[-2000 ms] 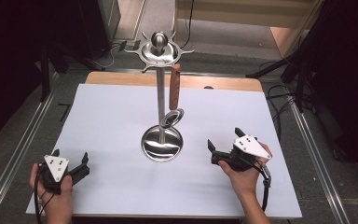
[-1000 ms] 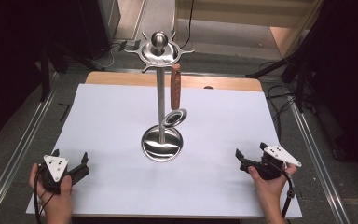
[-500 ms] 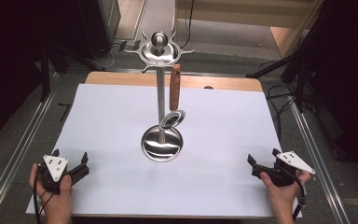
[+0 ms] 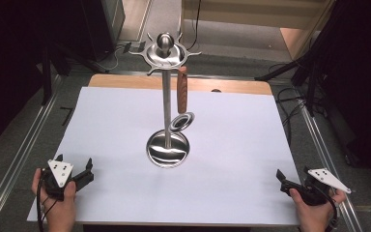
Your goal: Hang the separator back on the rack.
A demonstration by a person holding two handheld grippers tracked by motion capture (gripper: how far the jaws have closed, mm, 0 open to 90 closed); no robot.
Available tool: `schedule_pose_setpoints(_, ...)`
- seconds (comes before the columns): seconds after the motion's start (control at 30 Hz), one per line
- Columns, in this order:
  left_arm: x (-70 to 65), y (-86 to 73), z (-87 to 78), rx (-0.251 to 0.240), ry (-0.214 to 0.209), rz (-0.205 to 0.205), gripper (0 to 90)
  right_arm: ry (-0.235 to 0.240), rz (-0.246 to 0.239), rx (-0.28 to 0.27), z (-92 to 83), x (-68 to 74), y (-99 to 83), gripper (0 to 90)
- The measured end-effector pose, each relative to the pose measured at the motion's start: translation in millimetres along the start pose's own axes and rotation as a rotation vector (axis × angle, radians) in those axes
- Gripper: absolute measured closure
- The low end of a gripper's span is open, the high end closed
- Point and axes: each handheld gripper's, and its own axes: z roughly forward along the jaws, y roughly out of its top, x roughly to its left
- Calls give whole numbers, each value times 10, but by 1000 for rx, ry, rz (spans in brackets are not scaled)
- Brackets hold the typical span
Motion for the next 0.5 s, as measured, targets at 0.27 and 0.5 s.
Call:
schedule_pose_setpoints(0.27, 20, -5, -6, -8, -11, -16, 152, -16, 24, 8, -64, -65, -96, 0)
schedule_pose_setpoints(0.5, 58, 0, 1, 2, -34, -49, 151, 28, 27, 8, -40, -70, -111, 134)
